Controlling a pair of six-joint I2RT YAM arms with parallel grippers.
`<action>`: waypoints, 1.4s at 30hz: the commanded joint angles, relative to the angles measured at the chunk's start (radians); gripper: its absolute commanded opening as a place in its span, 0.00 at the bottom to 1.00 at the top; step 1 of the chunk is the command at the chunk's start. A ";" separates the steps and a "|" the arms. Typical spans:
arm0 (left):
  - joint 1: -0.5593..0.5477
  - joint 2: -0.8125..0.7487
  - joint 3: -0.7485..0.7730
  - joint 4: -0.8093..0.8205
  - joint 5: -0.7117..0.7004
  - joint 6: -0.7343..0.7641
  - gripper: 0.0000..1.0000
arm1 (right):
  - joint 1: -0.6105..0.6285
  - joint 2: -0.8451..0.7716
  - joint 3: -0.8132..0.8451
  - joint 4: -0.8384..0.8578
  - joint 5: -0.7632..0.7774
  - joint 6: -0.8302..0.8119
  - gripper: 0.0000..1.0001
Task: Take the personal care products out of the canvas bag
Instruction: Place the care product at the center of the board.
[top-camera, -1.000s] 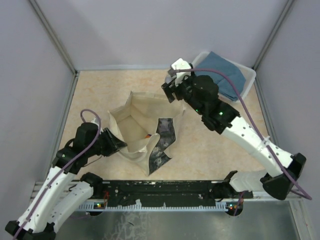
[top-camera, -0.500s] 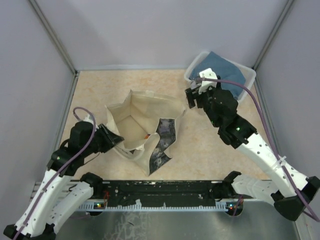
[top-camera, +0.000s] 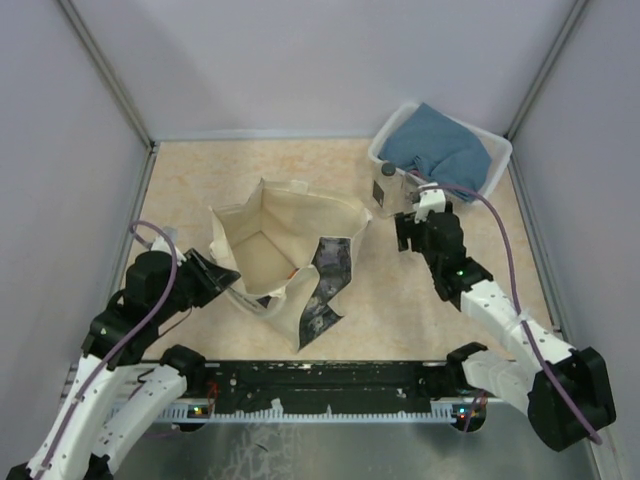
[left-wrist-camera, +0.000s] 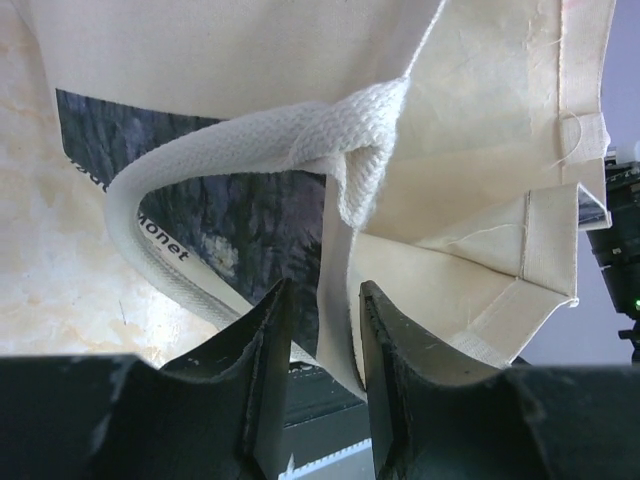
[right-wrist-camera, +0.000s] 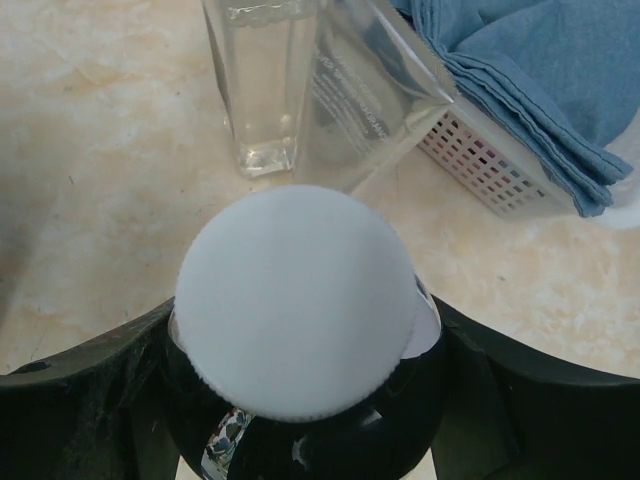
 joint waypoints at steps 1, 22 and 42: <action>0.001 -0.034 -0.008 -0.022 0.014 -0.005 0.39 | -0.085 -0.040 -0.045 0.393 -0.057 0.053 0.00; 0.002 -0.080 -0.011 -0.071 0.006 -0.016 0.40 | -0.358 0.211 -0.279 1.013 -0.227 0.102 0.00; 0.002 -0.123 -0.017 -0.131 -0.030 -0.054 0.40 | -0.433 0.548 -0.215 1.299 -0.304 0.126 0.00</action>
